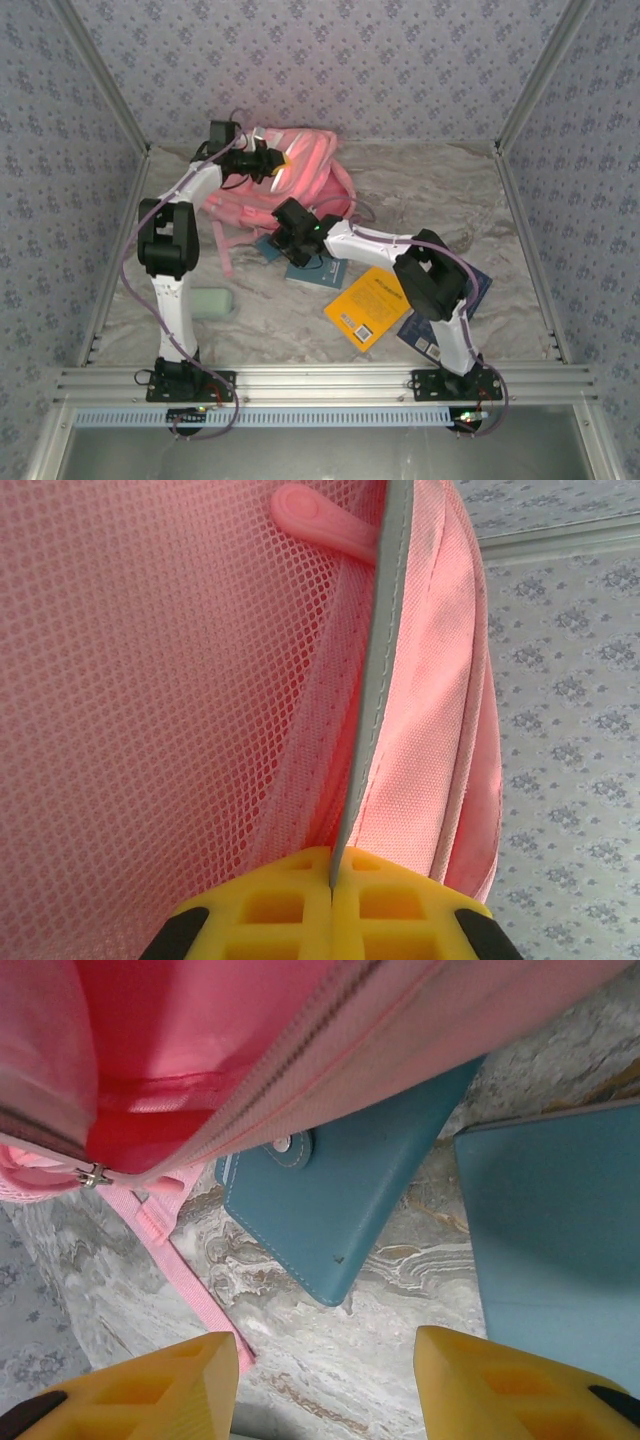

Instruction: Pack the student bag

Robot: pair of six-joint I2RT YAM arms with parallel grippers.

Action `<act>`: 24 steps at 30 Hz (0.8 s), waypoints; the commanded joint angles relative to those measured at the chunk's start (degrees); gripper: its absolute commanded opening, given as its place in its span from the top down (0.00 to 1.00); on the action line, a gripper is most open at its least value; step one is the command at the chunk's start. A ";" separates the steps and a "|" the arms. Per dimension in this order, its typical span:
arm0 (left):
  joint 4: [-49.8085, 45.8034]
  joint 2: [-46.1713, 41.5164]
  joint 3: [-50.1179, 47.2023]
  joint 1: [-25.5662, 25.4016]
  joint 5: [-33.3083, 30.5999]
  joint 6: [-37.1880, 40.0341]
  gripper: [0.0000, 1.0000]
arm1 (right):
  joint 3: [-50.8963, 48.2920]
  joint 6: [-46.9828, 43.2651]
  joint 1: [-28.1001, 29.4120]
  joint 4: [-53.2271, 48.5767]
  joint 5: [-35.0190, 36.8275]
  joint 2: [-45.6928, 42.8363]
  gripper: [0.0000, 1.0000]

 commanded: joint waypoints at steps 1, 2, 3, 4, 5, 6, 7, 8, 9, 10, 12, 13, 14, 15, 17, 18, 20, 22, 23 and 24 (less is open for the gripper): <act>5.87 0.88 -1.05 3.12 -4.63 -2.03 1.00 | 2.81 4.13 1.07 -1.91 0.89 2.62 0.47; 6.15 1.19 -1.07 3.17 -4.54 -2.29 1.00 | 3.53 4.39 1.21 -2.19 0.48 3.51 0.45; 6.47 1.52 -1.20 3.15 -4.41 -2.60 1.00 | 4.33 4.58 1.14 -3.11 0.09 4.33 0.43; 6.96 1.76 -1.31 3.12 -4.36 -2.86 1.00 | 5.16 4.82 1.17 -4.28 -0.01 4.98 0.42; 7.49 1.90 -1.59 3.16 -4.18 -3.24 1.00 | 6.16 5.12 1.08 -5.99 0.22 5.75 0.40; 7.88 1.97 -1.77 3.17 -4.09 -3.52 1.00 | 7.32 5.44 1.06 -7.88 1.08 6.43 0.40; 7.91 2.12 -1.77 3.17 -4.02 -3.69 1.00 | 8.68 5.63 0.97 -10.09 1.85 7.09 0.40; 7.91 2.25 -1.80 3.15 -4.01 -3.73 1.00 | 10.38 5.84 0.96 -13.05 2.81 7.88 0.40; 7.98 2.33 -1.81 3.17 -4.08 -3.85 1.00 | 12.31 6.09 0.96 -16.44 3.94 8.72 0.42; 8.00 2.42 -1.82 3.17 -4.05 -3.89 1.00 | 13.61 6.11 0.88 -18.10 4.77 9.47 0.43; 8.18 2.52 -1.95 3.17 -4.02 -4.09 1.00 | 14.79 6.29 0.62 -18.88 5.15 10.81 0.44; 8.22 2.52 -2.02 3.17 -3.98 -4.14 1.00 | 15.06 6.46 0.53 -18.85 5.42 11.40 0.45; 8.34 2.52 -2.04 3.17 -4.00 -4.23 1.00 | 15.64 6.51 0.37 -18.87 5.63 12.18 0.46; 8.44 2.52 -2.06 3.17 -4.01 -4.32 1.00 | 16.32 6.56 0.03 -18.79 5.34 13.05 0.46; 8.68 2.61 -2.14 3.17 -3.89 -4.51 1.00 | 17.91 6.62 -0.35 -18.44 4.28 15.16 0.47; 8.70 2.68 -2.13 3.17 -3.80 -4.60 1.00 | 19.27 6.48 -0.42 -18.94 4.42 16.28 0.47; 9.03 2.78 -2.27 3.17 -3.78 -4.84 1.00 | 21.65 6.35 -0.44 -20.53 4.80 18.08 0.47; 9.72 2.87 -2.52 3.17 -3.67 -5.45 1.00 | 22.57 6.25 -0.44 -20.21 4.84 19.33 0.48; 10.18 2.96 -2.72 3.17 -3.58 -5.77 1.00 | 22.70 6.05 -0.50 -19.94 5.15 19.65 0.48; 10.81 2.96 -2.89 3.17 -3.40 -6.19 1.00 | 22.71 5.37 -0.51 -19.32 5.20 20.01 0.49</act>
